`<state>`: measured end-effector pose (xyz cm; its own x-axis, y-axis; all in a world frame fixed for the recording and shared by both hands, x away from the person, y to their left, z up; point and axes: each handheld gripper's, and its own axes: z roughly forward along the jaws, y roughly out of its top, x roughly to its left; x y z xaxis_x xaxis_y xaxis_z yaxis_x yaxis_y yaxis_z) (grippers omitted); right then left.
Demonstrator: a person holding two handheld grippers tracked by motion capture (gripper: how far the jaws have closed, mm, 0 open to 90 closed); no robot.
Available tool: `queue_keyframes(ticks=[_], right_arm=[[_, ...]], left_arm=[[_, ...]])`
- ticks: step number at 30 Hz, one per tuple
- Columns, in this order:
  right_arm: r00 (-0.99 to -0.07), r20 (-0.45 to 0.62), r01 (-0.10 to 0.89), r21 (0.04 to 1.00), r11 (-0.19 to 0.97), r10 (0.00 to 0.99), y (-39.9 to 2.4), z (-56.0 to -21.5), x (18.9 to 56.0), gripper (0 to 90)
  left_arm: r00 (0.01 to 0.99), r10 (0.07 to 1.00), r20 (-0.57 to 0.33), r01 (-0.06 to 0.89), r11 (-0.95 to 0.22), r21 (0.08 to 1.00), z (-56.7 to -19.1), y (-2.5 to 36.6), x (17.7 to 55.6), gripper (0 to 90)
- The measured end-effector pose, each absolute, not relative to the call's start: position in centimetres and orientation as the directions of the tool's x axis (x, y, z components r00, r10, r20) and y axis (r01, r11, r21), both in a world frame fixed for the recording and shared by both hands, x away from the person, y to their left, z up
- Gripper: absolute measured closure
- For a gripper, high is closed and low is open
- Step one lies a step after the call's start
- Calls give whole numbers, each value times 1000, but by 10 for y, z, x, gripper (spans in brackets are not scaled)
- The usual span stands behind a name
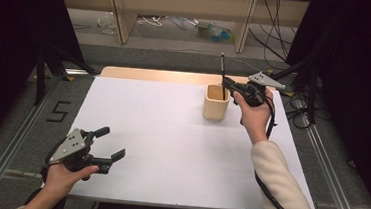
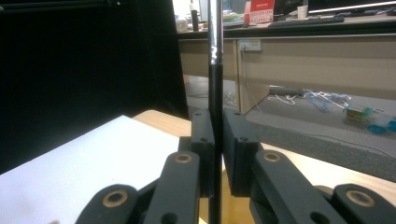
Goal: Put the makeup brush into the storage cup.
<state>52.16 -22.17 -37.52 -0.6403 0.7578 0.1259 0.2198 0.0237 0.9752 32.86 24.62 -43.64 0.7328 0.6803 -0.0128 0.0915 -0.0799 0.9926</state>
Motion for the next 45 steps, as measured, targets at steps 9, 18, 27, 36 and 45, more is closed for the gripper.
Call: queue_keyframes(ticks=[9, 18, 27, 36, 45], right_arm=[[-639, 130, 209, 978, 8, 758, -221, -375, 523, 841], [-639, 130, 219, 976, 18, 758, -221, -375, 525, 841], [-636, 133, 214, 977, 9, 760, -220, -376, 526, 842], [-633, 134, 221, 975, 13, 762, -221, -374, 527, 842], [-631, 132, 218, 976, 11, 764, -220, -374, 529, 842]], left_arm=[[733, 681, -11, 91, -81, 993, -436, 246, 329, 70], [733, 680, -11, 90, -82, 993, -436, 246, 329, 69], [733, 681, -11, 91, -82, 993, -436, 246, 329, 69], [733, 680, -11, 91, -83, 992, -437, 246, 329, 69], [733, 680, -10, 91, -84, 992, -437, 246, 329, 70]])
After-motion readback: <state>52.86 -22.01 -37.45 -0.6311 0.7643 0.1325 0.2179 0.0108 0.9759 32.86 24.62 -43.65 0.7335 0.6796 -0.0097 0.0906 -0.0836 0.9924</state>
